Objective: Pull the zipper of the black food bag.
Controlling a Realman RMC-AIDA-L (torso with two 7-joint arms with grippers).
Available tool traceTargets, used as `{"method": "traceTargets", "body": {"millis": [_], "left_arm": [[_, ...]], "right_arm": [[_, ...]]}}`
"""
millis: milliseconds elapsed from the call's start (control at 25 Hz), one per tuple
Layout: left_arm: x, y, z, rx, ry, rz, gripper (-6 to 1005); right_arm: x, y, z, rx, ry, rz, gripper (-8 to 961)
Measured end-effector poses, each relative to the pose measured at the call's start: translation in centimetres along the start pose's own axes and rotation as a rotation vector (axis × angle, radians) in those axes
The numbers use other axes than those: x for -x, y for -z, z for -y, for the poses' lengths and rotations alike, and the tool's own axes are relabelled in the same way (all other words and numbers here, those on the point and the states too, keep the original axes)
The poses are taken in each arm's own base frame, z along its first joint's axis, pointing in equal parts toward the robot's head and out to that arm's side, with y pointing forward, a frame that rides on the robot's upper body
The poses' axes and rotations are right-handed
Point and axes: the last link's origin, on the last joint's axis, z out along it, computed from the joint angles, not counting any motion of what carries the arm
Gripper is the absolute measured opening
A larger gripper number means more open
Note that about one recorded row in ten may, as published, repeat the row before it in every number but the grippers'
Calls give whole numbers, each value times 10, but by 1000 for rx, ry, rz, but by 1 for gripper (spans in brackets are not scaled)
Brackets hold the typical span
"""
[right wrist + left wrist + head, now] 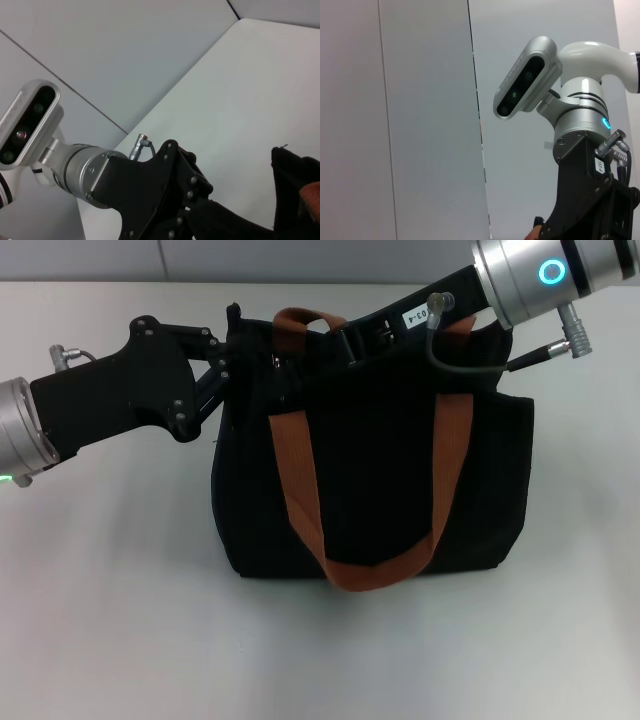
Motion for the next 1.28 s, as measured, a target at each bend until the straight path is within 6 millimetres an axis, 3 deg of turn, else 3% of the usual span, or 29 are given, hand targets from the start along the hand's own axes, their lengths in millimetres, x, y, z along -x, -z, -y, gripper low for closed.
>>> {"method": "traceTargets", "body": {"millis": [720,1280], "left_arm": [[0,1,-1,2,5,-3,53],[-6,-11,1,32,15,-17,57]], "right_arm": [[0,0,2,-7,3,10,211],[-2,-1,3,-5,-9,28,215]]}}
